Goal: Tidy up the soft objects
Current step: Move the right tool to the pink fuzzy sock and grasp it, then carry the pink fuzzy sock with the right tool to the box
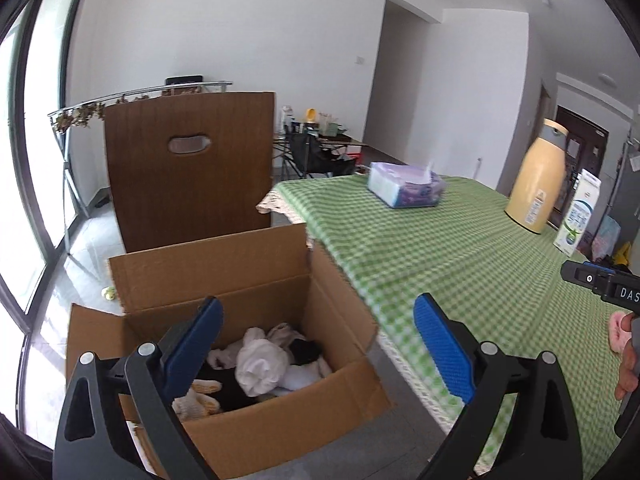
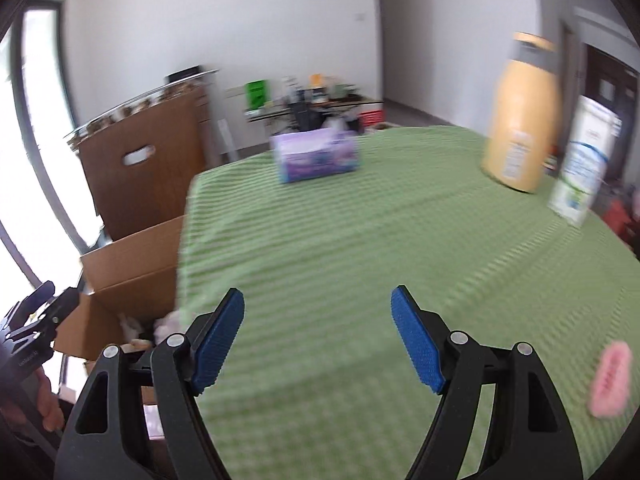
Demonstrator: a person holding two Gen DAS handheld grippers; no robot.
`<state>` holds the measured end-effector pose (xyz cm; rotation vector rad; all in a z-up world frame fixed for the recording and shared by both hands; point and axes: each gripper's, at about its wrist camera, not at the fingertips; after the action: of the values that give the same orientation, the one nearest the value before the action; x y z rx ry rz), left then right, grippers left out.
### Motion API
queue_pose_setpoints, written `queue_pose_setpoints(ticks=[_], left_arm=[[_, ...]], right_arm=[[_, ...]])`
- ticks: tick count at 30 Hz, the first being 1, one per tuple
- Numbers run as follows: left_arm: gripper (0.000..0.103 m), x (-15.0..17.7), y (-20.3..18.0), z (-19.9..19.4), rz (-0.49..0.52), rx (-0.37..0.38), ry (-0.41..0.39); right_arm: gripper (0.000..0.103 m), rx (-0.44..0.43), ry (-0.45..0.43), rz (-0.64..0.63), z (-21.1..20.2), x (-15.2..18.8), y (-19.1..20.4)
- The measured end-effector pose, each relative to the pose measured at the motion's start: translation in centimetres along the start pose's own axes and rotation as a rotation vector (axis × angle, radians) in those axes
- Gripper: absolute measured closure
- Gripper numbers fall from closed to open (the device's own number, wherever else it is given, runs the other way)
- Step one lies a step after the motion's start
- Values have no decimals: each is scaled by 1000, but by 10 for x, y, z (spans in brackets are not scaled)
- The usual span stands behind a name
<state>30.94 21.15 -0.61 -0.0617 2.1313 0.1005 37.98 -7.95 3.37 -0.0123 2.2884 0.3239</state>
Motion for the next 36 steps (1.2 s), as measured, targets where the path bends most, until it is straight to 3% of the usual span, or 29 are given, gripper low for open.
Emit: queue_pose_setpoints(ticks=[8, 11, 18, 21, 22, 23, 24, 26, 31, 36], left_arm=[[10, -20, -120, 1, 104, 203, -35], [8, -22, -160, 4, 139, 282, -26], [8, -18, -278, 17, 285, 444, 60], [34, -12, -311, 25, 325, 463, 117], [53, -13, -319, 30, 326, 467, 130], [68, -12, -323, 34, 322, 474, 143], [74, -12, -327, 36, 317, 477, 156], [88, -12, -332, 38, 314, 492, 174], [96, -14, -336, 34, 335, 486, 153], [96, -18, -334, 35, 314, 478, 155]], right_arm=[[30, 344, -53, 197, -58, 20, -162], [30, 415, -40, 246, -67, 34, -200], [30, 418, 27, 324, -57, 47, -255], [30, 405, 48, 333, -50, 48, -263], [30, 397, 55, 339, -47, 48, -265], [39, 388, 58, 346, -45, 47, -268], [53, 372, 68, 356, -41, 47, -271], [56, 367, 85, 366, -35, 47, -275], [70, 347, 70, 362, -36, 49, -277], [79, 349, 26, 365, -52, 49, -278]])
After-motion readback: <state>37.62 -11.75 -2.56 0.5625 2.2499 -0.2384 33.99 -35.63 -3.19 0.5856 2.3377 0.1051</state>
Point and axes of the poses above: each gripper's, at about its wrist camera, not at the fingertips, and z roughly the way its jaws point, y to its left, x to its underside, and after that the axes turned 12 degrees about z, right-handed
